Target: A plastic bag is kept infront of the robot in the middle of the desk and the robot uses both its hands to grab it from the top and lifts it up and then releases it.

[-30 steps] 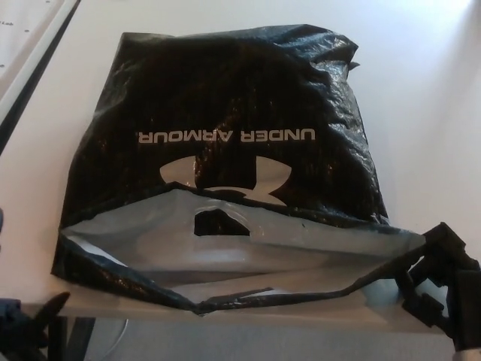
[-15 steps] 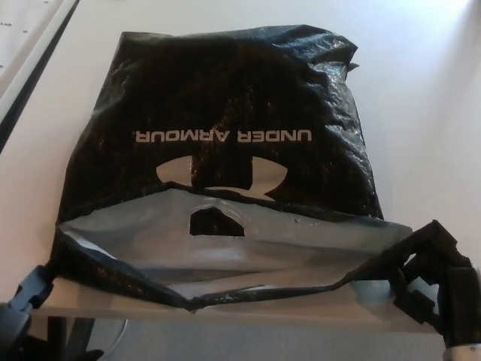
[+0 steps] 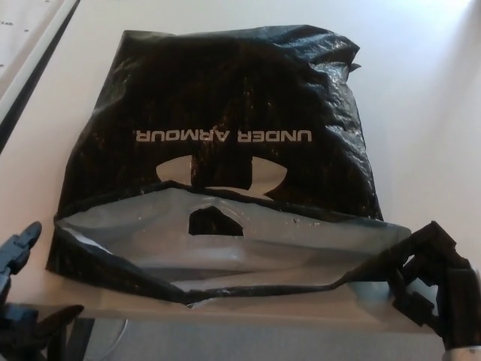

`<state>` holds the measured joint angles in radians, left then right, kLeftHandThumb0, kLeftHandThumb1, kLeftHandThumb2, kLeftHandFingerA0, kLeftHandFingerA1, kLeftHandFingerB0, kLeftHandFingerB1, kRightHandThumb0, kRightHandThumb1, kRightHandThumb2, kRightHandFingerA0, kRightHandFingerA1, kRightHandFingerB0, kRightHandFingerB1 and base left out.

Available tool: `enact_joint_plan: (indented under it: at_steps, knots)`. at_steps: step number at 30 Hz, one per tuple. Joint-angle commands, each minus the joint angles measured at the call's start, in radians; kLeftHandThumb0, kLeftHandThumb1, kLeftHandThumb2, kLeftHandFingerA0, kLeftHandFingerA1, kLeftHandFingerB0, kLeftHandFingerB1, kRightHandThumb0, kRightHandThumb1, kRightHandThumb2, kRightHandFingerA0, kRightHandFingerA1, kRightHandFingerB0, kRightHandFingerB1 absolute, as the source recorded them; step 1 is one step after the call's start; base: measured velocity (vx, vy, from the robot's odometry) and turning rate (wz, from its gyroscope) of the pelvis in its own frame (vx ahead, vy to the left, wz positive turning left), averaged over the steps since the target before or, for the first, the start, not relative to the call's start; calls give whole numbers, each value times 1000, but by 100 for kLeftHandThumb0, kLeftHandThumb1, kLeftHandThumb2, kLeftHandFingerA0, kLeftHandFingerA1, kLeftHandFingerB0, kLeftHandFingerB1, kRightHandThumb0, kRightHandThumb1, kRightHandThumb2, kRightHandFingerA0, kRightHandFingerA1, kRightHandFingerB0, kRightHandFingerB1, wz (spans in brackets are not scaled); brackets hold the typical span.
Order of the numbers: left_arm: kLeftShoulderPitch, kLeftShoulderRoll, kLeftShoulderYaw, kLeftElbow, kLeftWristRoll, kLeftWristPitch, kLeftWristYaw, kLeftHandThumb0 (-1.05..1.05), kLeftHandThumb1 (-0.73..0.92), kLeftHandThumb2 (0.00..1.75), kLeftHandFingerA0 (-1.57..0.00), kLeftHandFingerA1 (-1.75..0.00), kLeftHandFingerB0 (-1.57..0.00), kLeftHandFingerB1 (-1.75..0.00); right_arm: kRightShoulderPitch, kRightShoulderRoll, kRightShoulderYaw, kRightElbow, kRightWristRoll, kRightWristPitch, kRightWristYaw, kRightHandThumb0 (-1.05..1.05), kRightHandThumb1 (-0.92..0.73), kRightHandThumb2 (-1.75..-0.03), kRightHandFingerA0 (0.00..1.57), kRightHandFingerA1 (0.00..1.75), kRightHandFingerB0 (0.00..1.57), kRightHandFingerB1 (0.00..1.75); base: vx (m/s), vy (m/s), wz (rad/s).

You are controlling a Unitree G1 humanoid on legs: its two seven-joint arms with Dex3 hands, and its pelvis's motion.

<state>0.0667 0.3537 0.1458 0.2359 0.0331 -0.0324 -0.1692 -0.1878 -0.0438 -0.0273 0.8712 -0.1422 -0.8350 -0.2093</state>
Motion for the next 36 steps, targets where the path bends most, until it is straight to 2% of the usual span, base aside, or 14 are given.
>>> enact_joint_plan:
  at_steps: [1,2,8,17,21,22,23,24,26,28,32,35,36]
  knots:
    - [15,22,21,25,23,-10,33,-34,48,53,-30,-134,0,0,27,-2,-4,22,1,36,-4,-42,-76,-57,67,175,47,174,0,0,0]
    - [24,23,16,14,32,-12,37,-30,48,54,-31,-130,0,0,22,-4,-5,27,-4,33,-11,-41,-76,-57,66,175,47,174,0,0,0]
    - [58,24,9,-11,51,-12,46,-35,48,53,-26,-132,0,0,25,0,-5,25,11,45,9,-39,-77,-58,67,175,47,171,0,0,0]
    - [49,20,8,-20,51,23,40,-35,47,54,-32,-132,0,0,3,12,0,44,10,34,4,-39,-76,-57,67,175,47,173,0,0,0]
    - [42,12,7,-14,37,18,28,-38,47,53,-30,-141,0,0,1,3,2,43,2,39,-2,-40,-77,-57,68,175,47,172,0,0,0]
    - [39,10,6,-17,34,21,25,-30,45,53,-29,-133,0,0,1,2,0,46,7,31,3,-39,-77,-57,69,175,47,173,0,0,0]
    - [38,9,5,-18,33,22,24,-30,45,53,-29,-133,0,0,1,1,0,47,9,28,6,-39,-77,-57,69,175,47,173,0,0,0]
    - [35,9,3,-17,36,22,25,-36,48,53,-28,-137,0,0,3,-1,0,43,5,31,1,-40,-77,-57,69,175,47,173,0,0,0]
    - [28,10,-1,-16,38,20,23,-35,48,53,-27,-136,0,0,5,-4,-1,42,4,38,0,-40,-77,-58,67,175,46,172,0,0,0]
    - [26,13,-3,-10,38,8,20,-25,47,51,-27,-138,0,0,9,-2,-3,41,11,42,5,-40,-76,-57,66,175,46,172,0,0,0]
    - [24,10,-9,-11,46,1,29,-24,49,49,-27,-147,0,0,18,-5,2,34,-5,49,-11,-41,-77,-58,66,175,46,171,0,0,0]
    - [35,6,-14,-23,47,6,31,-26,47,49,-29,-146,0,0,31,-6,4,32,-5,43,-7,-42,-77,-58,65,175,46,170,0,0,0]
    - [36,5,-17,-33,51,15,33,-36,49,52,-31,-151,0,0,31,-4,2,34,4,44,2,-43,-76,-58,65,175,46,170,0,0,0]
